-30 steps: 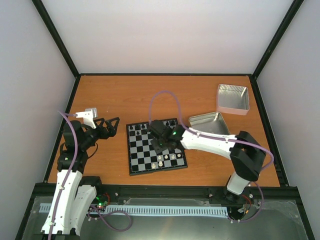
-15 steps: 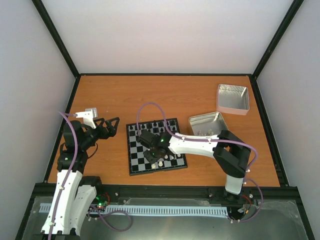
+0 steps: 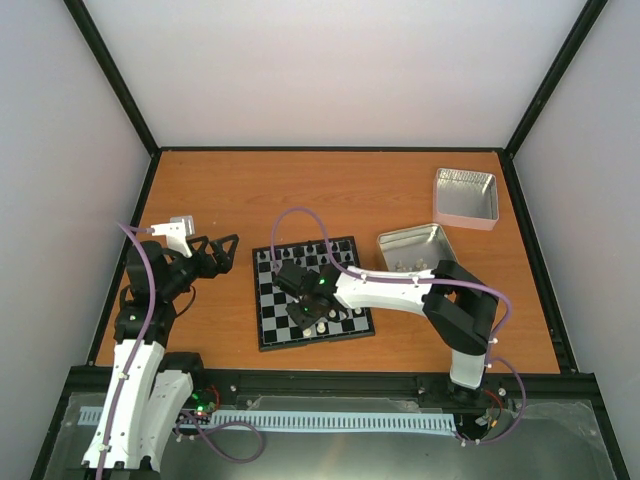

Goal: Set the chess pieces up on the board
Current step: Place the chess piece on the chessboard, then pick up the chess piece from the storage box.

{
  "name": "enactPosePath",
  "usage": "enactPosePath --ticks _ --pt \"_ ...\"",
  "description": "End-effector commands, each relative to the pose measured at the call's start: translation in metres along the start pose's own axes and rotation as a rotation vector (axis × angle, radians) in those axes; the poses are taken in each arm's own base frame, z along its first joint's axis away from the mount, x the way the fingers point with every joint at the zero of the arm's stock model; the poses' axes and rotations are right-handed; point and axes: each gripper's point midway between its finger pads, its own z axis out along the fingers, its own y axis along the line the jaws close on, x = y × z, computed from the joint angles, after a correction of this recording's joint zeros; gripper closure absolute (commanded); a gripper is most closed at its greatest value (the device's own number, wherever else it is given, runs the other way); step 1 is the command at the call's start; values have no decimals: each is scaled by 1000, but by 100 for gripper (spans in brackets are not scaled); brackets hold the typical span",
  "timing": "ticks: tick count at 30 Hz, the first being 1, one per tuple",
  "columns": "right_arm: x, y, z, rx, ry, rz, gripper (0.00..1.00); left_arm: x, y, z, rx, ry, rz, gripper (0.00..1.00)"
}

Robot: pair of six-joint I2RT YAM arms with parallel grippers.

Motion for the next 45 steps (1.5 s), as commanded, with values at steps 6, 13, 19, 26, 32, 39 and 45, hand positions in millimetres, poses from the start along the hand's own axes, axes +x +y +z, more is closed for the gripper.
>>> enactPosePath --ticks 6,13,19,26,32,39,45 --pt "-21 8 -18 -11 -66 3 81 -8 -4 -3 4 -27 17 0" --pt "-51 -55 -69 130 -262 196 80 -9 -5 -4 4 -30 18 0" --pt "-34 -167 -117 316 -389 464 76 -9 -6 -4 9 -29 20 0" --pt "28 -276 -130 462 -363 741 64 -8 -5 -3 9 -27 18 0" --pt "66 -320 -116 460 -333 886 62 -8 -5 -3 10 -25 18 0" --pt "76 -329 -77 394 -216 915 66 -7 -4 -3 6 -24 18 0" --pt "77 -333 -64 397 -175 901 74 -8 -5 -3 5 -27 17 0"
